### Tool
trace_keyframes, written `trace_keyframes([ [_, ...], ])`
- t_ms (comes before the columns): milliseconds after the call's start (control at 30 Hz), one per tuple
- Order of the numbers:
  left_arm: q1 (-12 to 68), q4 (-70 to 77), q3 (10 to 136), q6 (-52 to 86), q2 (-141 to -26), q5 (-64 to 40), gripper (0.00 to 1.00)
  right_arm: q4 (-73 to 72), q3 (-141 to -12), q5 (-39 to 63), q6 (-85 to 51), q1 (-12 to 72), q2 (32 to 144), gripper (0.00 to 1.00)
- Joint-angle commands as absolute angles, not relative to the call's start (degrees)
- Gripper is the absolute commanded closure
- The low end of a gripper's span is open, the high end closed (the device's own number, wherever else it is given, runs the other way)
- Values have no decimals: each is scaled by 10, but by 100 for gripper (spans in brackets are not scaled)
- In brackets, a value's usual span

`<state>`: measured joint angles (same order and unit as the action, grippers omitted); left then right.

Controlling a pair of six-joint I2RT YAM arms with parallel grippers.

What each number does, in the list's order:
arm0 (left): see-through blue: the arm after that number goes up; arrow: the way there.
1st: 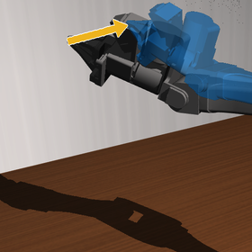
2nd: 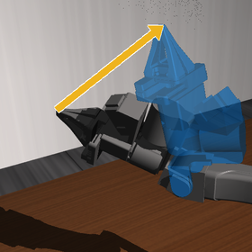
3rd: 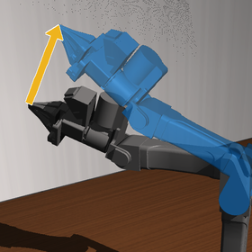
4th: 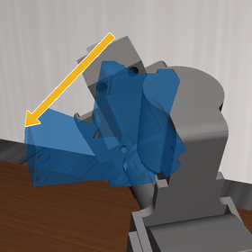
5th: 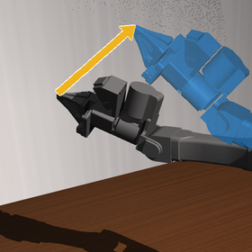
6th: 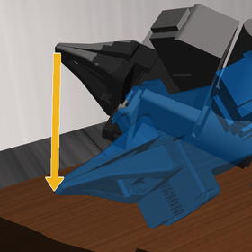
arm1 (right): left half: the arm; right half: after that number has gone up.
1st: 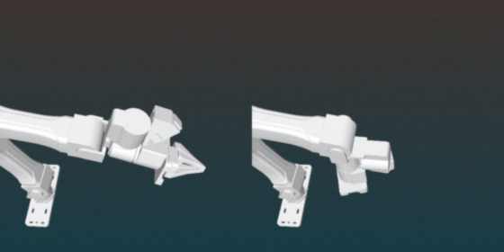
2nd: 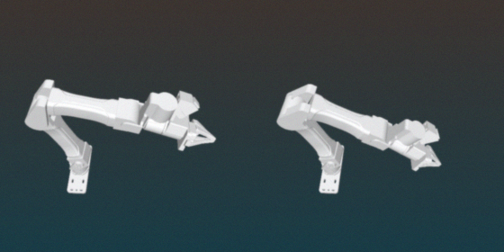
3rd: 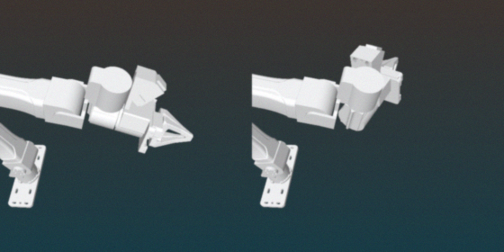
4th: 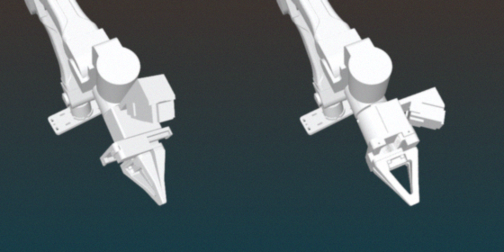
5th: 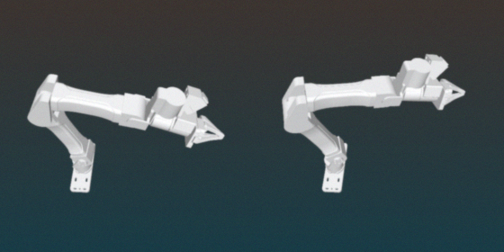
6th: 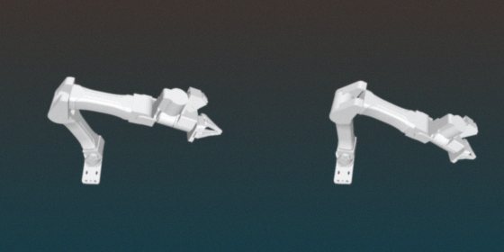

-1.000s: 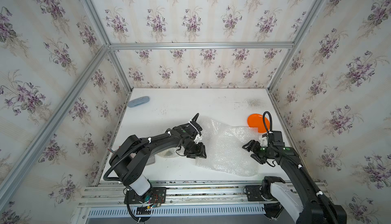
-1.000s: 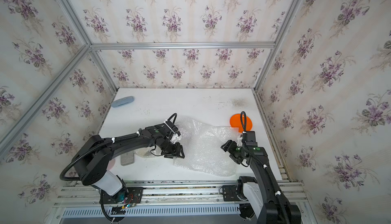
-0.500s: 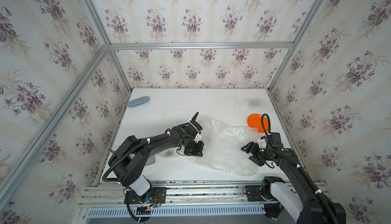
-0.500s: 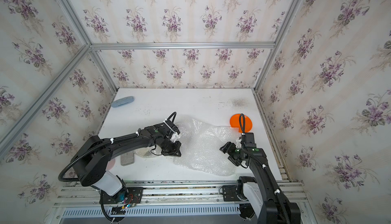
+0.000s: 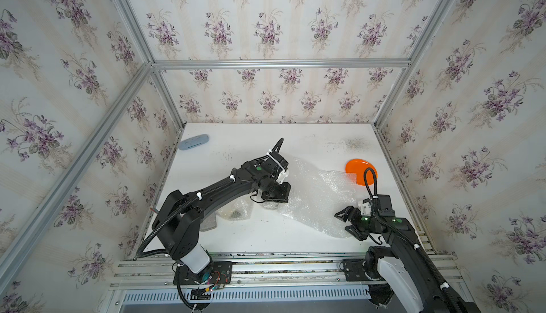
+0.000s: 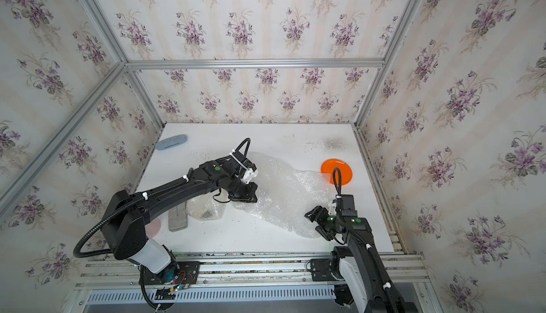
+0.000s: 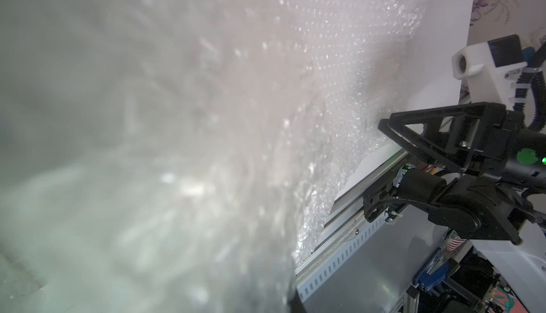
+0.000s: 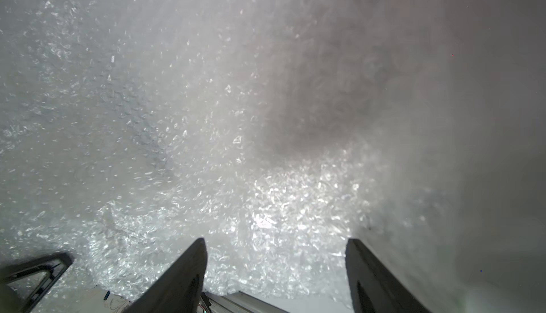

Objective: Unpack dinner plates from bubble wrap
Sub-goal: Pick up the bubble wrap from the center of the board, then place the bubble wrap at the center of the board.

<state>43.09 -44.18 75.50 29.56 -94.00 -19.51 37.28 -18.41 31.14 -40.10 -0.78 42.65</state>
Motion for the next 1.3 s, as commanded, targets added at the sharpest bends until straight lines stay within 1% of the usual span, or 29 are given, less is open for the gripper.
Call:
trace_keyframes([
  [0, 428, -520, 817, 235, -960, -147, 100, 371, -185, 325, -409, -7, 420, 24],
  [167, 410, -556, 928, 200, -1012, -128, 100, 377, -187, 336, -415, -6, 400, 24],
  [367, 361, -577, 1076, 167, -1104, -130, 100, 409, -189, 342, -422, -4, 363, 24],
  [600, 288, -578, 1225, 179, -1220, -156, 100, 451, -216, 343, -423, -4, 341, 24],
  [700, 257, -577, 1268, 193, -1263, -171, 100, 465, -231, 341, -427, -3, 337, 24],
  [833, 222, -572, 1286, 200, -1305, -185, 100, 482, -251, 339, -435, -3, 326, 24],
  [967, 191, -570, 1271, 192, -1325, -202, 99, 500, -251, 336, -444, -3, 303, 24],
  [1267, 141, -575, 1178, 136, -1301, -217, 98, 513, -218, 339, -487, -3, 242, 25],
])
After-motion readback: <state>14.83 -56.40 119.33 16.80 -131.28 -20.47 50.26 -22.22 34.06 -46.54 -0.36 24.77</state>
